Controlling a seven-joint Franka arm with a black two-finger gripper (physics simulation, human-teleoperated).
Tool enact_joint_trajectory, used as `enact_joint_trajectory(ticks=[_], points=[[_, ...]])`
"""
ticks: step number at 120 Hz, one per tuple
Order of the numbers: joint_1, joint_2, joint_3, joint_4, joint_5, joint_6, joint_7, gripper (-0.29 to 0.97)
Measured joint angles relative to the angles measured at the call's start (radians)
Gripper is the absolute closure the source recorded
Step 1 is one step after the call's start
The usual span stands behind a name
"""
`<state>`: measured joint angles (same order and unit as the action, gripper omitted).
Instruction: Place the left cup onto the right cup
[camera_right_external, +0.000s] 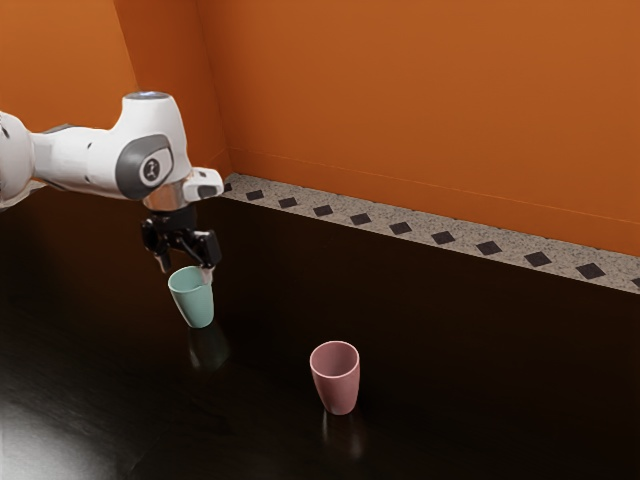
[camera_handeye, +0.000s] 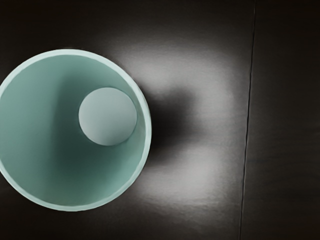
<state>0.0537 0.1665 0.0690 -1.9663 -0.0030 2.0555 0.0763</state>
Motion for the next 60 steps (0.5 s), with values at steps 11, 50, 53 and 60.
enact_joint_trajectory(ticks=[11,50,53,60], points=[[0.000,0.015,0.000,0.002,-0.001,0.026,-0.007,0.00],[-0.002,0.062,0.000,0.034,0.005,0.074,-0.019,0.00],[-0.002,0.067,0.000,0.037,0.005,0.076,-0.020,0.00],[-0.002,0.076,0.000,0.043,0.006,0.080,-0.021,0.00]])
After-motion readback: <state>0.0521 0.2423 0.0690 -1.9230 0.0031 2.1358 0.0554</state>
